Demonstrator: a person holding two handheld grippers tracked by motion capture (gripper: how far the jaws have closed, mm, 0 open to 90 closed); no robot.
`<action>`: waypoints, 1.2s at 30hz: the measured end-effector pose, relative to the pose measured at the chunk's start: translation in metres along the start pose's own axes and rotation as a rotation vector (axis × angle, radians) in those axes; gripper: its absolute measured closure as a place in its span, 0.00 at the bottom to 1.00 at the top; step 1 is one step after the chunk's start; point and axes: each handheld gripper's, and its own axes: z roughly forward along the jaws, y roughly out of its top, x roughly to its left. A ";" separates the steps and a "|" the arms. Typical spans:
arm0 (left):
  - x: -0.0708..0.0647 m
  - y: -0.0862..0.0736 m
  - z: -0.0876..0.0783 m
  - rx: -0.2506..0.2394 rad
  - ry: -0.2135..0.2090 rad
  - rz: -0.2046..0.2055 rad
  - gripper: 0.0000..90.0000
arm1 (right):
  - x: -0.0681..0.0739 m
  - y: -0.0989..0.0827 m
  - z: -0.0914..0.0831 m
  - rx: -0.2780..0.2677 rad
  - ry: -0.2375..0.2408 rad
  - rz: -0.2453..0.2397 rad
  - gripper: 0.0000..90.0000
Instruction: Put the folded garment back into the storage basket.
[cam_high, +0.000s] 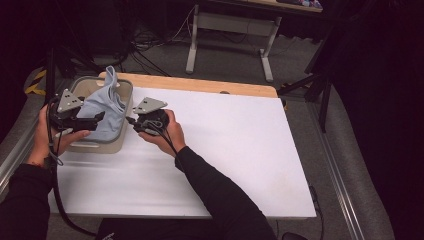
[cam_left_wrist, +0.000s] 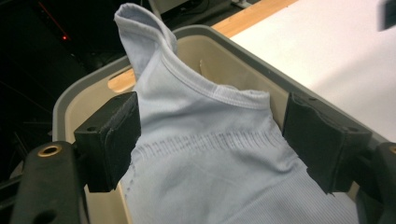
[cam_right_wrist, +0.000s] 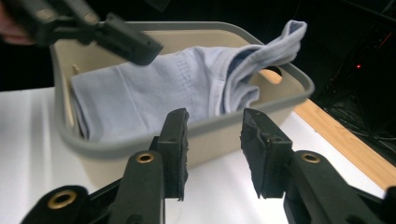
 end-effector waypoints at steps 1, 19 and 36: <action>0.000 0.002 0.001 0.001 -0.004 0.001 0.23 | 0.000 -0.002 -0.004 0.000 -0.001 0.000 0.66; 0.005 0.026 0.023 0.006 -0.002 0.011 0.19 | -0.012 -0.061 -0.102 -0.018 -0.073 -0.014 0.48; 0.025 0.042 0.069 0.150 0.006 0.015 0.18 | -0.022 -0.127 -0.199 0.066 -0.181 0.004 0.37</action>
